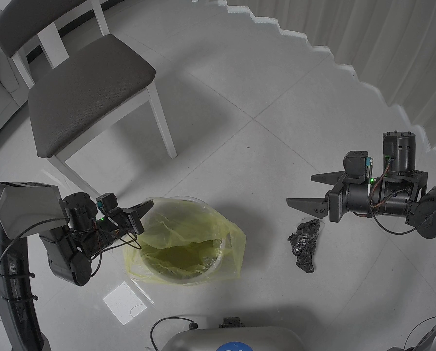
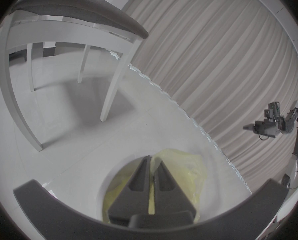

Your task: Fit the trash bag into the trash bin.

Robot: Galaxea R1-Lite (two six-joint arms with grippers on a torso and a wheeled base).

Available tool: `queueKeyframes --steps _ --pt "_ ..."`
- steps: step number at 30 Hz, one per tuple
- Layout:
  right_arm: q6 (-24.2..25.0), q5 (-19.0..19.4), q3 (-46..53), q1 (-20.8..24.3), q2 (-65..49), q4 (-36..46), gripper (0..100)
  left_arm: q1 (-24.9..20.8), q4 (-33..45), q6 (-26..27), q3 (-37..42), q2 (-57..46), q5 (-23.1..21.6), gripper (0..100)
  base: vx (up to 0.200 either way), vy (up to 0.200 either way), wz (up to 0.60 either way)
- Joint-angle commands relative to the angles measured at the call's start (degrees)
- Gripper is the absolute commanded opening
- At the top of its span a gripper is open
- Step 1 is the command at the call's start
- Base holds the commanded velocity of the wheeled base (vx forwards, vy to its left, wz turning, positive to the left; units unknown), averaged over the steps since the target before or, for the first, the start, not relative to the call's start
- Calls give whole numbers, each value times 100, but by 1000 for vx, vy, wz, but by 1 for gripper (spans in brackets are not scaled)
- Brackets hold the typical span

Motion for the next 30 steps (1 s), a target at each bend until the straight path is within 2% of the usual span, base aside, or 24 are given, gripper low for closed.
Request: queueKeyframes --steps 1,6,30 --pt "-15 5 49 -6 24 6 100 -44 -96 -181 -544 302 344 0 0 0 0" --pt "-15 5 128 -15 24 -3 100 -44 -96 -199 -939 627 502 0 0 0 0" --pt "-191 5 339 3 112 -3 100 282 54 -401 -2214 1647 467 0 0 0 0"
